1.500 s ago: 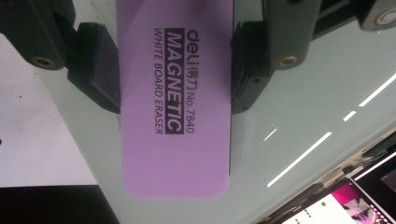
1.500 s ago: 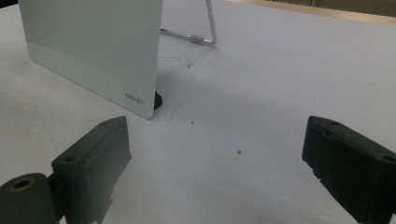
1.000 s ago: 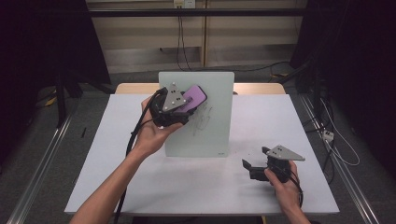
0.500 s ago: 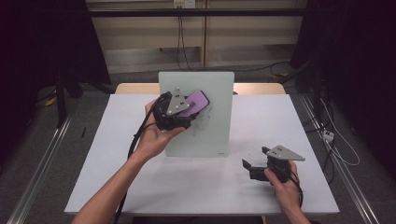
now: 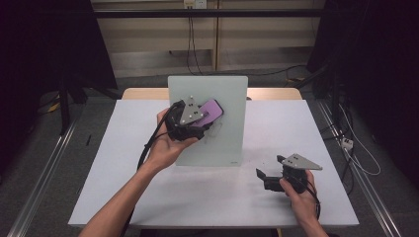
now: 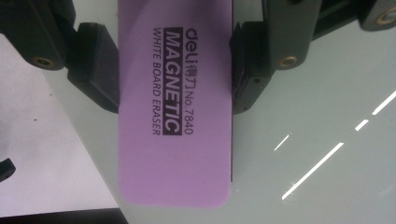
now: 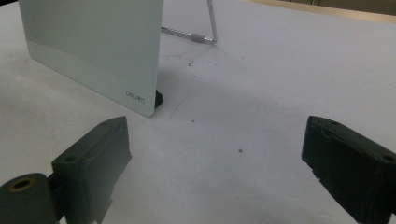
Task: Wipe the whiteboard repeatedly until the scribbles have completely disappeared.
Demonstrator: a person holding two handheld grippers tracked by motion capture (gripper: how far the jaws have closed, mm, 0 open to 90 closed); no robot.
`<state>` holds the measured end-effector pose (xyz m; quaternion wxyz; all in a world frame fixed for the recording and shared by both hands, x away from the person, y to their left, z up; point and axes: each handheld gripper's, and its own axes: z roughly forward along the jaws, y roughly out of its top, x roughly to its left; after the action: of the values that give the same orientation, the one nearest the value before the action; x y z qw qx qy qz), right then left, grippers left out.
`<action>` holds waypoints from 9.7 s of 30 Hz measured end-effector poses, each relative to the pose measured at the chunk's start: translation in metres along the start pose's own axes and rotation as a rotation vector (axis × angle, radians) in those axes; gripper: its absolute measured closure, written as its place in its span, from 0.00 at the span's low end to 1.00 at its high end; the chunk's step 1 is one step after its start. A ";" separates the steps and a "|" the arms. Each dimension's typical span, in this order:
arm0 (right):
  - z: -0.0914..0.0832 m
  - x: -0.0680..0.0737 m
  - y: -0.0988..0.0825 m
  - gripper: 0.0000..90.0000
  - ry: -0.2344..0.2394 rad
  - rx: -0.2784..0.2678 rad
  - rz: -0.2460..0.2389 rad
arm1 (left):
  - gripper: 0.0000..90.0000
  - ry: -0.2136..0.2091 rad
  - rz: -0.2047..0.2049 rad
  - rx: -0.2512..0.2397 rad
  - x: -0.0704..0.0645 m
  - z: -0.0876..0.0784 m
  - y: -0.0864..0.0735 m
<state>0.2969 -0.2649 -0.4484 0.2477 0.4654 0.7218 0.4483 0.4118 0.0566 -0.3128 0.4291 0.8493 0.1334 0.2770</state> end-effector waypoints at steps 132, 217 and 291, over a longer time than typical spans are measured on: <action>0.002 0.001 0.000 0.09 0.002 0.005 -0.003 | 0.46 -0.050 -0.076 0.004 0.013 -0.002 0.001; 0.001 0.000 0.000 0.09 0.004 0.002 0.000 | 0.46 -0.116 -0.024 0.123 -0.026 0.016 -0.028; 0.003 0.001 0.001 0.09 0.010 0.001 0.000 | 0.46 -0.153 -0.107 0.069 -0.010 0.008 -0.035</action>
<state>0.2994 -0.2628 -0.4491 0.2438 0.4633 0.7234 0.4501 0.4090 0.0678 -0.3479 0.4228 0.8738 0.1549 0.1834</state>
